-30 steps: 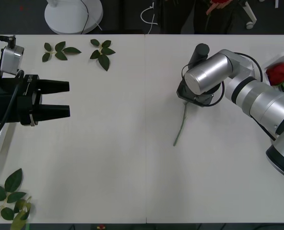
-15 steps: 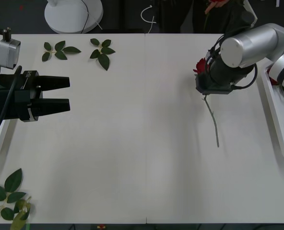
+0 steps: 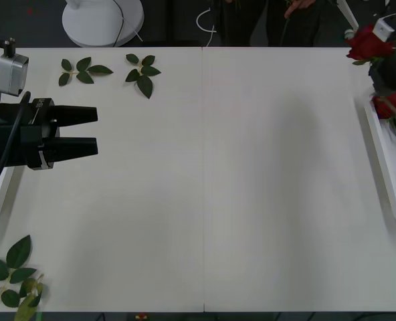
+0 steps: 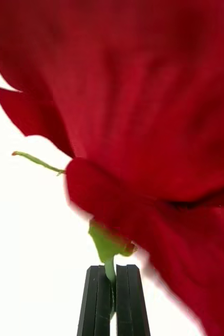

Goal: Place the red flowers into the right box and the blue flowers into the left box. If a person shows an open palm, hand one flower to the person first, then continue sorting.

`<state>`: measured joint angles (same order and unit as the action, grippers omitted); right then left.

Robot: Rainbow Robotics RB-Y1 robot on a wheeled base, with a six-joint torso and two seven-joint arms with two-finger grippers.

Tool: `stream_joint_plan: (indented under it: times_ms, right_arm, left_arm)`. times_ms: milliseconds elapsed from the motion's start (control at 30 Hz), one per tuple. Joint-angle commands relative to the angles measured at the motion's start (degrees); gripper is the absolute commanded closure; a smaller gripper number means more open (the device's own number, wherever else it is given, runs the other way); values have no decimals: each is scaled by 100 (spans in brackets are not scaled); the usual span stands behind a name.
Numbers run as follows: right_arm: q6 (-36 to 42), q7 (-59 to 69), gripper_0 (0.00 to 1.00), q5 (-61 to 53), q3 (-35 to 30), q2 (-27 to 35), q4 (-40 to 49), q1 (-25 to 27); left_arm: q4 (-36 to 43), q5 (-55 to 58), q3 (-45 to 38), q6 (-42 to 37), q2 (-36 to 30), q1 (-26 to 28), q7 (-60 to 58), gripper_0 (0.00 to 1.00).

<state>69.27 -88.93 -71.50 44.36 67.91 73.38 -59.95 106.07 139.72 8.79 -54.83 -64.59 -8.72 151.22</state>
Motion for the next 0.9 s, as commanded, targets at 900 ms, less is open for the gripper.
stream_joint_plan:
  times_ms: [900]
  right_arm:
    - [-951,-986,100,2167,-129,-744,-3365,361]
  left_arm:
    - [160,90,26,51,-177,-51,378,0]
